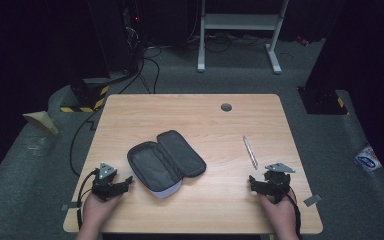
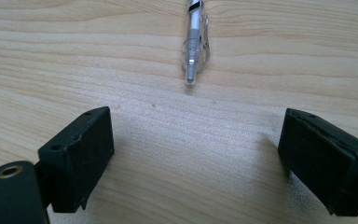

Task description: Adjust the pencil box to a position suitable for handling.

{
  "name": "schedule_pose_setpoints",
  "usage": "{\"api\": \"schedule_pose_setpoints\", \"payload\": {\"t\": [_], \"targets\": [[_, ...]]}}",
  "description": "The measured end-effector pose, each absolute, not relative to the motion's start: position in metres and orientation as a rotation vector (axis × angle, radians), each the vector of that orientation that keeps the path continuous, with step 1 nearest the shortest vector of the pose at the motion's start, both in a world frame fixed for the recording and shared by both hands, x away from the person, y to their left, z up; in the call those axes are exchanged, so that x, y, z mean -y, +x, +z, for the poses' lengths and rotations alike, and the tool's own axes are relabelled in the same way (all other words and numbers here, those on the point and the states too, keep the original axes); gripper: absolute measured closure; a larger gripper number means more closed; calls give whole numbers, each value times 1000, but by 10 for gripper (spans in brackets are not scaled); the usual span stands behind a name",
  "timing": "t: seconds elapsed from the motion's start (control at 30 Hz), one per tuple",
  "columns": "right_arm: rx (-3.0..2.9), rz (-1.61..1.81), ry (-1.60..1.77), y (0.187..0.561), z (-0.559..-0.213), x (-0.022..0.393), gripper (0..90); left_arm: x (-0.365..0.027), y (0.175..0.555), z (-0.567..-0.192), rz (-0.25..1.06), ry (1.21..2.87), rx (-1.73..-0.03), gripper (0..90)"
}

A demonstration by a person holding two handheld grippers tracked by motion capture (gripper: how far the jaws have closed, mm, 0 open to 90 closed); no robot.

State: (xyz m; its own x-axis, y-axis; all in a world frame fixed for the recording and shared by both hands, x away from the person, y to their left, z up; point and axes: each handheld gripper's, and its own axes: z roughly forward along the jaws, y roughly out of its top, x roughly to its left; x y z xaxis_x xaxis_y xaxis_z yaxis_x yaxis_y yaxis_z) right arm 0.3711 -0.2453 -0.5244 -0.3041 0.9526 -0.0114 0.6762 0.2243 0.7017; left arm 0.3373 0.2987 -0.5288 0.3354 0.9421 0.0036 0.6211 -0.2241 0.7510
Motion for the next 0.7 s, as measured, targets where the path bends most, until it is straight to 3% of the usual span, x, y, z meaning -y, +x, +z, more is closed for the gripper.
{"api": "schedule_pose_setpoints", "payload": {"t": [0.7], "targets": [[-2070,837,1484,370,-525,246,101,-297,340,-529,637,1928,-1384,335]]}}
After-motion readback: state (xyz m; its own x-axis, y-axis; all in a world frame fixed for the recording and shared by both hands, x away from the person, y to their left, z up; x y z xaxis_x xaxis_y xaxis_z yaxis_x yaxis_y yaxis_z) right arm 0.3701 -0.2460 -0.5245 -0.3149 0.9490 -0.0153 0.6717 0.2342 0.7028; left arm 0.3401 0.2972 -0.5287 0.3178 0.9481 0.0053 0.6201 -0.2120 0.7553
